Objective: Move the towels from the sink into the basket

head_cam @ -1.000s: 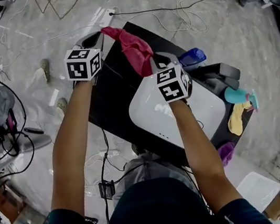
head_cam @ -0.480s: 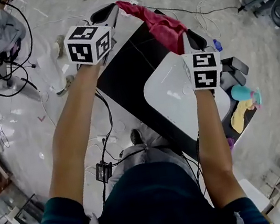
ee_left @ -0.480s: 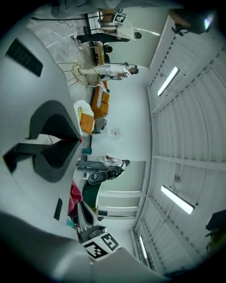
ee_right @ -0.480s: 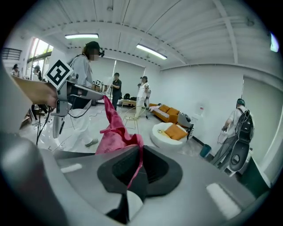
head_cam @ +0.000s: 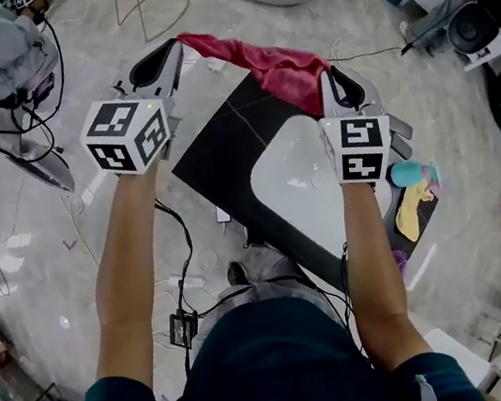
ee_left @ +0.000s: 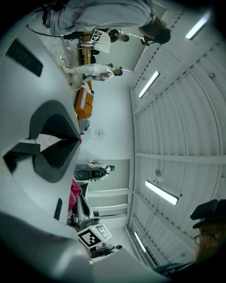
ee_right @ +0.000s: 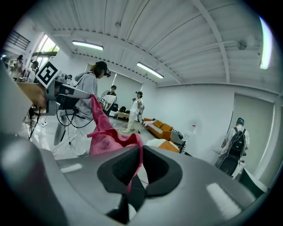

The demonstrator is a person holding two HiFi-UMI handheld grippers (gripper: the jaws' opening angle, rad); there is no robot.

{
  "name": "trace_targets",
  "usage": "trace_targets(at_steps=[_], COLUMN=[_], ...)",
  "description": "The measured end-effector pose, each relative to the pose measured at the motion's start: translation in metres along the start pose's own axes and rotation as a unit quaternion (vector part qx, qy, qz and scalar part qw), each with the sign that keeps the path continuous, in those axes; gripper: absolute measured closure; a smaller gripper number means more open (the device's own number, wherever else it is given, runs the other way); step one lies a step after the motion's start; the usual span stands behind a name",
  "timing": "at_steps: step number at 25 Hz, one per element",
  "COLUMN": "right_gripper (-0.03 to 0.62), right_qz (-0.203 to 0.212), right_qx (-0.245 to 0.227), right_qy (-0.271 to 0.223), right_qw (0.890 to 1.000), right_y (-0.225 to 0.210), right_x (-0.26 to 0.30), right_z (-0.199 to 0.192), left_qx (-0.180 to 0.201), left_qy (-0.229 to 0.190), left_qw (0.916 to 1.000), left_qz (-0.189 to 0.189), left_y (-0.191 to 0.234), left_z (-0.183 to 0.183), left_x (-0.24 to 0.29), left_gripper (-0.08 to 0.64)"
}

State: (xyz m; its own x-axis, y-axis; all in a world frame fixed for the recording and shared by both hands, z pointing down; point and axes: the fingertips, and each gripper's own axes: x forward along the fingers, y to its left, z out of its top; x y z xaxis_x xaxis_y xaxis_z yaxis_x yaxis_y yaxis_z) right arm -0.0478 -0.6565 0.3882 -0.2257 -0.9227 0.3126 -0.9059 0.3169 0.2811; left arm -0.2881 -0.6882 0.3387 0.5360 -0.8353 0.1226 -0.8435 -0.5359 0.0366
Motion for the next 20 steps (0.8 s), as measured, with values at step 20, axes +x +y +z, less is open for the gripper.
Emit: trace_targets(at_steps=[20], right_gripper=[0.557], right_qz=[-0.028], right_qx=[-0.047], right_qy=[-0.100], right_qw=[0.993], right_y=[0.030], right_x=[-0.189], right_z=[0.100], left_qx=[-0.015], left_qy=[-0.102], left_qw=[0.9947], left_qz=[-0.001], left_y=[-0.073], left_z=[0.081], left_x=[-0.199], left_gripper=[0.551])
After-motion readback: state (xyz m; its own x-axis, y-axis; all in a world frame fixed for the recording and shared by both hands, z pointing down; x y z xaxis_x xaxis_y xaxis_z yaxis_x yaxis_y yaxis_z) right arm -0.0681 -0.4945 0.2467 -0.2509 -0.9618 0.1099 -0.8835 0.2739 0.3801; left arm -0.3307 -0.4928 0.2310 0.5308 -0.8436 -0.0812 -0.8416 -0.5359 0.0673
